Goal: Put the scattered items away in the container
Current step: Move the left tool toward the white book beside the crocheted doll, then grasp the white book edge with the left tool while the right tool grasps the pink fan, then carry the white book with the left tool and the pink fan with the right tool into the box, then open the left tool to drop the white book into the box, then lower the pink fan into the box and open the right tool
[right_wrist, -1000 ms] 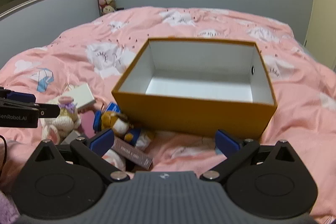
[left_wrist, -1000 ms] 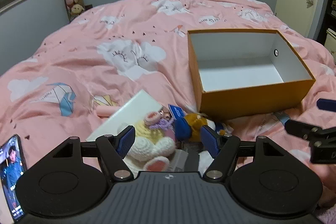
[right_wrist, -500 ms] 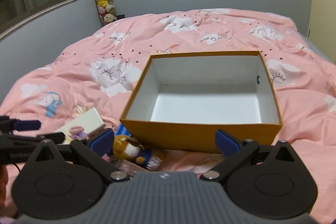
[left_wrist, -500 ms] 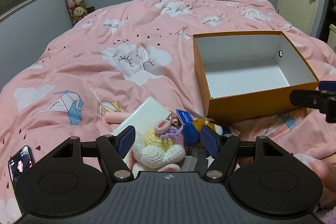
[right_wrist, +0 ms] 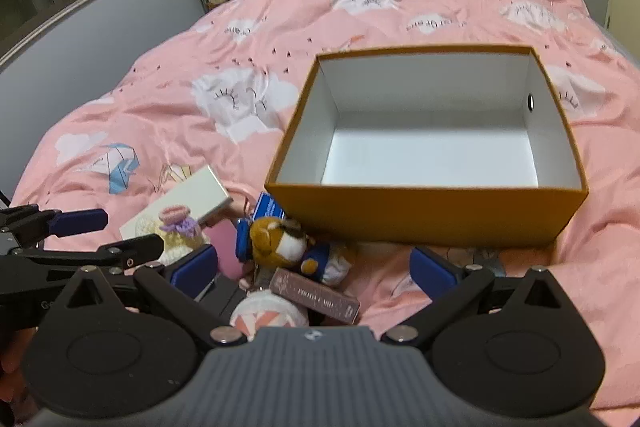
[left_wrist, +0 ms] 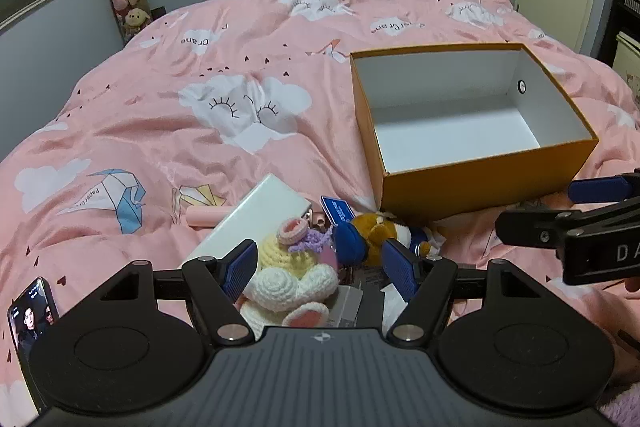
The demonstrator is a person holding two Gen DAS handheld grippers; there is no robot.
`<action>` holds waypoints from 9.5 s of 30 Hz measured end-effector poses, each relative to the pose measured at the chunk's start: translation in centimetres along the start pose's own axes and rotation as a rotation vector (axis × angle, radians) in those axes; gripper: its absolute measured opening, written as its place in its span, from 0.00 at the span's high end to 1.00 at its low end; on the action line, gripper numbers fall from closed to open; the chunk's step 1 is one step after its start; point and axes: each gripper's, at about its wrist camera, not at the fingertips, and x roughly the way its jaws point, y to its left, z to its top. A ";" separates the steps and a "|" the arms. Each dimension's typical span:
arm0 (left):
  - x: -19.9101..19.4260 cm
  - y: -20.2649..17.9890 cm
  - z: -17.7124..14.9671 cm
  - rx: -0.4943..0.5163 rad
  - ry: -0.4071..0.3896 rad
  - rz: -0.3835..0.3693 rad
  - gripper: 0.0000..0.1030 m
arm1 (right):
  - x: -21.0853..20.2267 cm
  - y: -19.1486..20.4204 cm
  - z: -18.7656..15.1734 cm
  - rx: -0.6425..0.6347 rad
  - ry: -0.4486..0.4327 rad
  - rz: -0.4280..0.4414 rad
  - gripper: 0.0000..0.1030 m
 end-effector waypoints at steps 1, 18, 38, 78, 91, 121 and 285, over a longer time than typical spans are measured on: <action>0.1 0.0 -0.1 0.001 0.004 -0.003 0.21 | 0.1 0.0 -0.1 0.004 0.007 0.001 0.00; 2.4 2.6 -0.9 -0.043 0.126 -0.045 0.21 | 3.3 0.0 -0.8 0.002 0.114 0.055 0.12; 4.4 5.9 -0.3 -0.095 0.174 0.011 0.22 | 9.1 0.4 0.4 -0.016 0.264 0.151 0.25; 16.6 10.2 3.2 0.089 0.425 -0.186 0.18 | 17.4 6.8 4.2 -0.188 0.356 0.258 0.59; 15.8 10.0 3.4 0.029 0.395 -0.185 0.58 | 16.8 6.8 4.3 -0.214 0.334 0.274 0.62; 14.7 14.9 3.9 -0.267 0.269 0.078 0.68 | 25.0 15.3 8.1 -0.800 0.326 0.319 0.53; 16.8 0.6 11.5 -0.013 0.083 -0.107 0.73 | 23.1 -7.4 14.4 0.299 0.424 0.170 0.46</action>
